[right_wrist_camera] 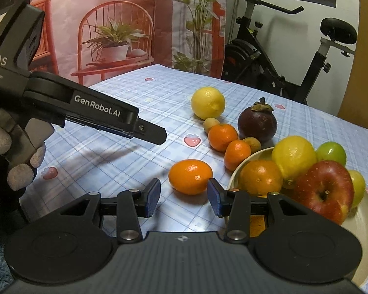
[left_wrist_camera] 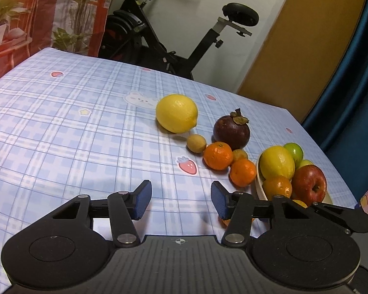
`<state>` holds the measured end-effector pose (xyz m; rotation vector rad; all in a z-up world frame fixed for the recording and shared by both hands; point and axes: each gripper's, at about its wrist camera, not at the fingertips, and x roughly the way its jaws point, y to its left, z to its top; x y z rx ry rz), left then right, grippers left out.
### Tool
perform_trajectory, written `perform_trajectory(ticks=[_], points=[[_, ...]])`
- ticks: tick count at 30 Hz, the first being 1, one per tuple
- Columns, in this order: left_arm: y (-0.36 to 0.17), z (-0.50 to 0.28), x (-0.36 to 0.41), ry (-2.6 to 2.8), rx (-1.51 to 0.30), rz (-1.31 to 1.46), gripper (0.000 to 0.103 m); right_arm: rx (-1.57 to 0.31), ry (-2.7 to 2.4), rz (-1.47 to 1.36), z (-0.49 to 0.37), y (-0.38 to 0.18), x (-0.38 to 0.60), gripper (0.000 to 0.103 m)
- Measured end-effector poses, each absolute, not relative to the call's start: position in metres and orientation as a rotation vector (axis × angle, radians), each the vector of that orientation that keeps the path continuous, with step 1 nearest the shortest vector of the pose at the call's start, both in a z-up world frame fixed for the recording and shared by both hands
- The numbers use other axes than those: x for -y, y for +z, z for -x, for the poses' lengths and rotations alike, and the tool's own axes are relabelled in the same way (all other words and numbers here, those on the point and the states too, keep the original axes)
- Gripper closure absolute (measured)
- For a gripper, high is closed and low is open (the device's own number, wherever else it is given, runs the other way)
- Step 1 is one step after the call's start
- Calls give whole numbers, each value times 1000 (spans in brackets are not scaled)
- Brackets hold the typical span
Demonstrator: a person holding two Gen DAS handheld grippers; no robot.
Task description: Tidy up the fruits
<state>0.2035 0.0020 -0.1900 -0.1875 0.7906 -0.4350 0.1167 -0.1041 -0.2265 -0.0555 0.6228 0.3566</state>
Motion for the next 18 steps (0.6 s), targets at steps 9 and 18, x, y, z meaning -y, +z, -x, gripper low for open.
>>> perform_trajectory(ticks=[9, 18], points=[[-193, -204, 3, -451, -802, 178, 47, -620, 361, 41, -119, -228, 107, 58], [-192, -207, -1, -442, -802, 206, 47, -603, 357, 59, -121, -224, 107, 61]])
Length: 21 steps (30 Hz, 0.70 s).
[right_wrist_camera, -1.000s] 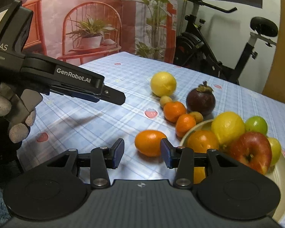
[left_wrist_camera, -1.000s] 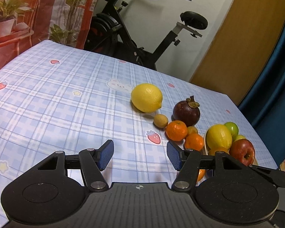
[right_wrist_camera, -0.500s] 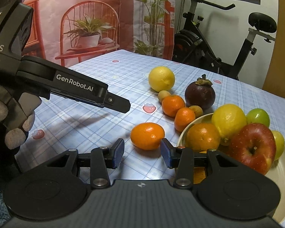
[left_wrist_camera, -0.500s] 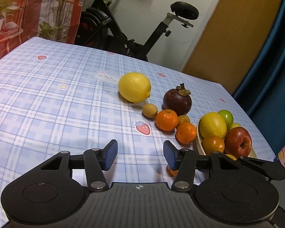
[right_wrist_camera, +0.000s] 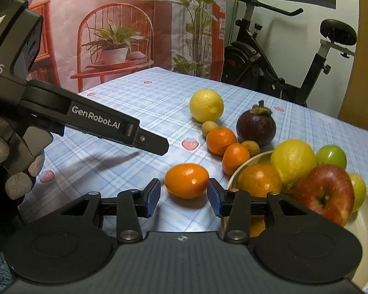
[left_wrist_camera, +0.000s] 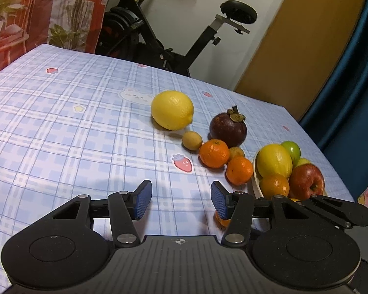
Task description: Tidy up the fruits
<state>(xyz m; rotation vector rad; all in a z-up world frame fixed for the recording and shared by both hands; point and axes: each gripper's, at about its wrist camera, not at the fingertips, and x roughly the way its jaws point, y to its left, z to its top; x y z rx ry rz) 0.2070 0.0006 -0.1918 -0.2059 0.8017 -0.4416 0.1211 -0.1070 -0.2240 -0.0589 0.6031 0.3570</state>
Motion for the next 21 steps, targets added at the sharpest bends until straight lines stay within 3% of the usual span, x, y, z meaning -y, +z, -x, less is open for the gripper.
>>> perform_trajectory(ticks=[8, 10, 21], points=[[-172, -233, -10, -428, -771, 259, 47, -597, 322, 95, -149, -200, 116, 61], [-172, -239, -11, -428, -778, 269, 48, -619, 297, 97, -163, -198, 119, 65], [-184, -243, -11, -428, -800, 286, 51, -763, 238, 208, -208, -219, 112, 69]])
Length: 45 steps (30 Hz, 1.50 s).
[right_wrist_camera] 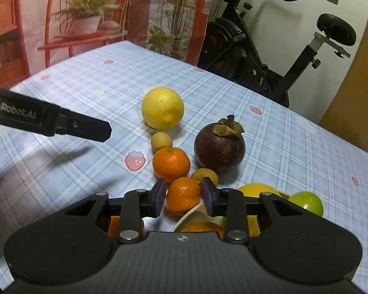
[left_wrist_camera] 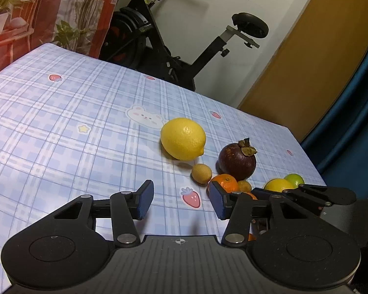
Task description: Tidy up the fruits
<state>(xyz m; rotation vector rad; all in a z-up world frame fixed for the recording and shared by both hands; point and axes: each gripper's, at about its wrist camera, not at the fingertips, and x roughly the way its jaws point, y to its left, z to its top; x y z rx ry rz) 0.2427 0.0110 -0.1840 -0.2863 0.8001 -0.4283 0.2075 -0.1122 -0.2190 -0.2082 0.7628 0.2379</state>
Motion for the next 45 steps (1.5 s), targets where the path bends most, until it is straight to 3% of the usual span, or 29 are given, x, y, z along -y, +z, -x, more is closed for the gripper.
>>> perform_trajectory(ticks=[10, 19, 31, 45], points=[[-168, -222, -1, -486, -845, 370, 60, -750, 315, 214, -201, -223, 104, 70], [-115, -237, 24, -506, -701, 162, 60, -720, 338, 146, -196, -222, 114, 70], [-180, -289, 71, -646, -886, 74, 60, -702, 345, 108, -185, -226, 118, 70], [-193, -290, 76, -693, -878, 34, 61, -685, 345, 105, -181, -229, 118, 70]])
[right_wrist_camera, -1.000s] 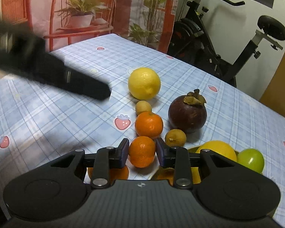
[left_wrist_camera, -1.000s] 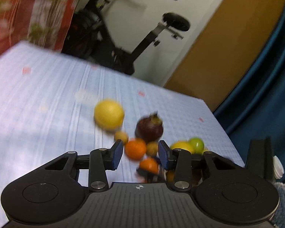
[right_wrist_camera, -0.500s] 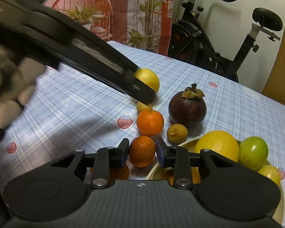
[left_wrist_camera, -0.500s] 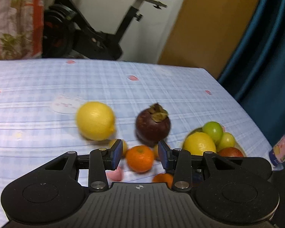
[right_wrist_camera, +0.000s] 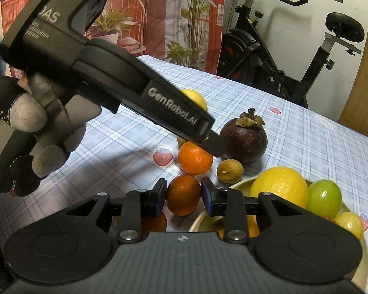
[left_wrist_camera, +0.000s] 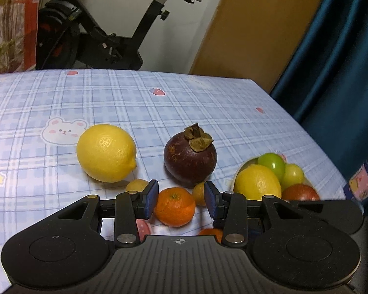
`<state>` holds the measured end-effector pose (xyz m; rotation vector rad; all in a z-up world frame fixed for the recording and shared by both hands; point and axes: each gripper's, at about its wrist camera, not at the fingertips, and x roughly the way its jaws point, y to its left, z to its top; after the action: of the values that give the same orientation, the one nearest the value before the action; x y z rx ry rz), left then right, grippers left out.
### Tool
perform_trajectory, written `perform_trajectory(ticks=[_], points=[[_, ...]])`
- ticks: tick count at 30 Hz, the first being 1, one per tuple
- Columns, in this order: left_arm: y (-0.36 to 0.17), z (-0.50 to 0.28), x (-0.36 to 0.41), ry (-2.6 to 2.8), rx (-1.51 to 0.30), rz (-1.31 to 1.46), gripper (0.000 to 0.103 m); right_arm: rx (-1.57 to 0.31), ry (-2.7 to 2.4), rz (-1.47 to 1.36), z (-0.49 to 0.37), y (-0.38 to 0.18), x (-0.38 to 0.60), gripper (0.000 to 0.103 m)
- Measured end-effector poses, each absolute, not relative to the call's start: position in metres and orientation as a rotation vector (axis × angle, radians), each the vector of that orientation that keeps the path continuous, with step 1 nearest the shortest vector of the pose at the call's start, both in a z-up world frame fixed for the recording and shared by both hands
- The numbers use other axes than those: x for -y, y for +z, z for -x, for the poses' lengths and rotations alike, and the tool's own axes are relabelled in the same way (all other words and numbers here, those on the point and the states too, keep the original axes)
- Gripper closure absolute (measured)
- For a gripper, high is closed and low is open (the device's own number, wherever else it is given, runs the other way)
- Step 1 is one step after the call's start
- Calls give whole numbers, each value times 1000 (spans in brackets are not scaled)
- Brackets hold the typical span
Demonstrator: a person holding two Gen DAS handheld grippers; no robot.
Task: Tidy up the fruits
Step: 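Grasp the tangerine with the left tool while the right tool holds the orange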
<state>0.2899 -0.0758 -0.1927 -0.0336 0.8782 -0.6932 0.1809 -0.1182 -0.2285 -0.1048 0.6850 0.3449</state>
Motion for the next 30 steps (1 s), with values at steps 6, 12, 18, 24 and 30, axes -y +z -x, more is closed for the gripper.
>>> perform_trajectory(ticks=[6, 12, 18, 24, 30], points=[[-194, -286, 78, -712, -854, -38, 58, -683, 348, 104, -179, -229, 118, 70], [-206, -281, 96, -736, -868, -229, 56, -682, 342, 107, -179, -229, 116, 70], [-207, -280, 85, -700, -863, -177, 61, -683, 343, 110, -178, -230, 116, 70], [-193, -263, 64, -652, -820, -95, 61, -681, 340, 115, -178, -230, 116, 70], [-184, -243, 47, -594, -791, -18, 61, -666, 322, 121, -176, -230, 114, 71]])
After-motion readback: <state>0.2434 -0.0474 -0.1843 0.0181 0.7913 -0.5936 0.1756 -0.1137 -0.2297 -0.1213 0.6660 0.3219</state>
